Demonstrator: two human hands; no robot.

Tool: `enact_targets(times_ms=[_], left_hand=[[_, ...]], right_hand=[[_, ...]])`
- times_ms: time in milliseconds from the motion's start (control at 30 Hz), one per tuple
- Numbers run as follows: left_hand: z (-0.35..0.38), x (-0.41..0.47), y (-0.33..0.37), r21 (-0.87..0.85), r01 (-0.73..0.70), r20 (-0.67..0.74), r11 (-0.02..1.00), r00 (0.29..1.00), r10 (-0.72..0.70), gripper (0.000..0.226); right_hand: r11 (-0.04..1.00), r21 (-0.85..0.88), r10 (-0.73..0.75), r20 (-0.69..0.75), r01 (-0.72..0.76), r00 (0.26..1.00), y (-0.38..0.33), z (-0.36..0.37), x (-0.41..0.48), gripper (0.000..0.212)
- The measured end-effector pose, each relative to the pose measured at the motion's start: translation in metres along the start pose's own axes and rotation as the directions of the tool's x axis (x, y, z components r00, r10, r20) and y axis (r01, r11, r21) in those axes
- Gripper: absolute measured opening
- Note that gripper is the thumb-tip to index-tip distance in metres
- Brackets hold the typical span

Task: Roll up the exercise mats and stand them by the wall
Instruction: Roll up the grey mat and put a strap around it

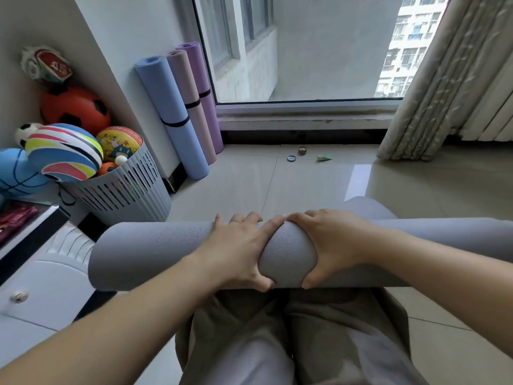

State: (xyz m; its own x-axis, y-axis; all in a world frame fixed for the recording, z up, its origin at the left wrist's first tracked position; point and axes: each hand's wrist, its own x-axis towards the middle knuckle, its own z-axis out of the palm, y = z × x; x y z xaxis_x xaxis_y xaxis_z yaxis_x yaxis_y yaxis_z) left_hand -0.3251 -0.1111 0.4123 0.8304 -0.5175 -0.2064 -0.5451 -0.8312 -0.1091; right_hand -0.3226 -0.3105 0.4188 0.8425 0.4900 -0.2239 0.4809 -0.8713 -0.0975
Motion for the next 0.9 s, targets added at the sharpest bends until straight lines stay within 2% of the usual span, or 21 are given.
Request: enact_targets(times_ms=[267, 333, 500, 633, 700, 800, 900], left_hand=[[-0.056, -0.028, -0.002, -0.05, -0.04, -0.205, 0.998, 0.978, 0.029, 0.092], [-0.054, -0.038, 0.005, -0.09, -0.052, -0.156, 0.995, 0.987, 0.038, 0.089], [-0.019, -0.039, 0.02, -0.185, -0.082, 0.031, 0.979, 0.996, 0.089, 0.086], [-0.018, -0.02, 0.009, -0.322, -0.05, 0.172, 0.945, 0.979, 0.111, 0.089], [-0.019, -0.01, 0.003, -0.393, -0.04, 0.252, 0.919, 0.956, 0.149, 0.091], [-0.024, 0.005, -0.006, -0.463, -0.002, 0.342, 0.886, 0.922, 0.181, 0.082], [-0.028, 0.014, -0.01, -0.499, 0.033, 0.372, 0.866, 0.911, 0.179, 0.077]], right_hand=[[0.991, -0.108, -0.077, -0.035, 0.073, 0.996, -0.003, -0.066, -0.016, 0.099], [0.993, -0.084, -0.083, 0.02, 0.085, 0.996, -0.007, -0.06, -0.027, 0.096], [0.991, 0.12, -0.086, 0.202, 0.063, 0.976, -0.01, -0.011, -0.033, 0.096], [0.971, 0.238, -0.066, 0.218, 0.013, 0.974, -0.006, -0.008, -0.036, 0.098], [0.991, 0.117, -0.072, 0.126, 0.057, 0.989, -0.013, -0.005, -0.045, 0.107], [0.989, -0.108, -0.099, -0.016, 0.097, 0.995, -0.031, 0.008, -0.052, 0.119], [0.994, -0.103, -0.049, -0.043, 0.044, 0.998, -0.032, 0.017, -0.042, 0.119]])
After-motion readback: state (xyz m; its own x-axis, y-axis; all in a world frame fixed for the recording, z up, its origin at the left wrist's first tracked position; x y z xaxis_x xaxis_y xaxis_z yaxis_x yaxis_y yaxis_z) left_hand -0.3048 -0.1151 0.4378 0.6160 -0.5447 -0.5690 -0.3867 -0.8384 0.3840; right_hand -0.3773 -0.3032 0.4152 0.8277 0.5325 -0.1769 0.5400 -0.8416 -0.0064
